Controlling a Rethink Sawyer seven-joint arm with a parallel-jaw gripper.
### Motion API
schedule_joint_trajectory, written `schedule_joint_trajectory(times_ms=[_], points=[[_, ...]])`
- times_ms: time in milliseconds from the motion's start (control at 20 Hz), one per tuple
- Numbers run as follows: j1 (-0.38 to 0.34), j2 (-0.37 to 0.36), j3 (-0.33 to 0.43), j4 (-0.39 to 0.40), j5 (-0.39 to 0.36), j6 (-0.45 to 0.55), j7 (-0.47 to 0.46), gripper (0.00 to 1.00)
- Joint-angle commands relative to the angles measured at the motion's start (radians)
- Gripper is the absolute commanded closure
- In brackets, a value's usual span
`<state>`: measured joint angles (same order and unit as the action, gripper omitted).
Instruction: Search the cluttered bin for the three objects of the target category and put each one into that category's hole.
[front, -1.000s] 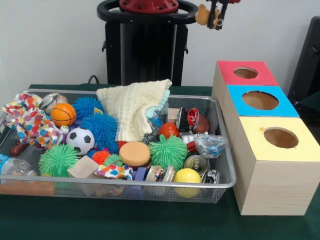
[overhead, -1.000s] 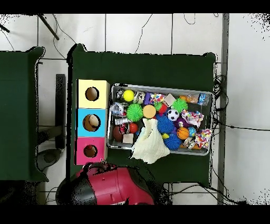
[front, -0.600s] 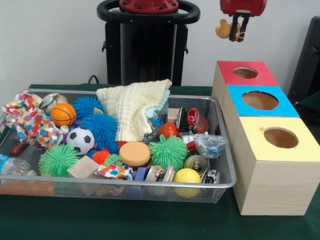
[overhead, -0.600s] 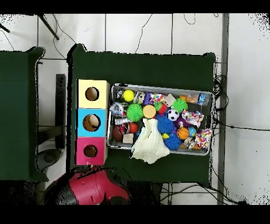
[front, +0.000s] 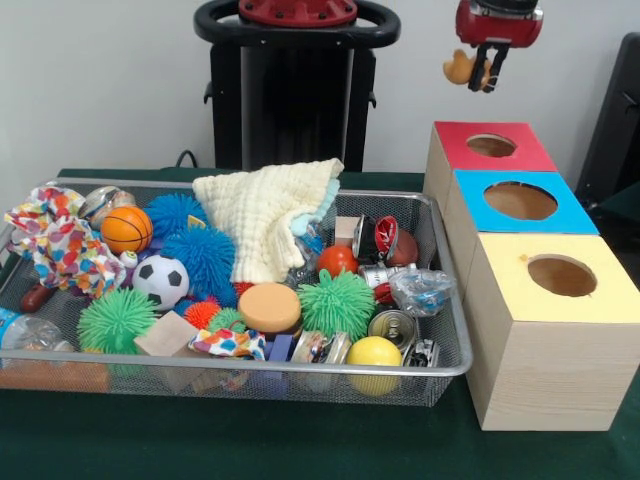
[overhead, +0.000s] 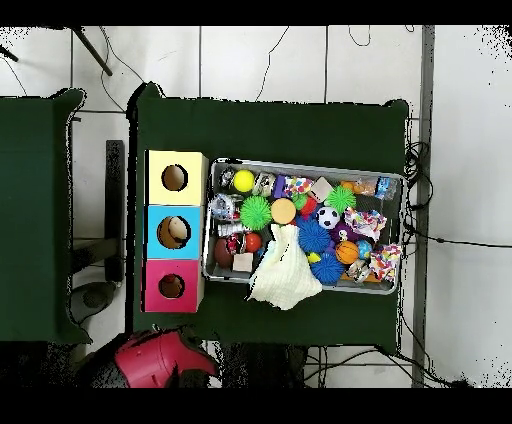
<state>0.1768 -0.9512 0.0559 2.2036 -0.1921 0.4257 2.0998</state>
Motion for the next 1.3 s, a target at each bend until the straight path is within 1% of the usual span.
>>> schedule_joint_trajectory(times_ms=[50,200,350,550,700,850,950,1300], points=[[-0.032,0.112,-0.038,-0.088,0.06,-0.171,0.223,1.0],[-0.016,0.138,-0.059,-0.109,0.075,-0.196,0.223,1.0],[-0.018,0.148,-0.059,-0.117,0.094,-0.212,0.211,1.0],[-0.022,0.153,-0.052,-0.131,0.119,-0.204,0.191,1.0],[0.001,0.144,-0.074,-0.149,0.132,-0.178,0.19,1.0],[-0.003,0.13,-0.075,-0.16,0.139,-0.148,0.172,1.0],[0.012,0.125,-0.087,-0.171,0.144,-0.126,0.171,1.0],[0.053,0.132,-0.109,-0.216,0.164,-0.087,0.171,1.0]])
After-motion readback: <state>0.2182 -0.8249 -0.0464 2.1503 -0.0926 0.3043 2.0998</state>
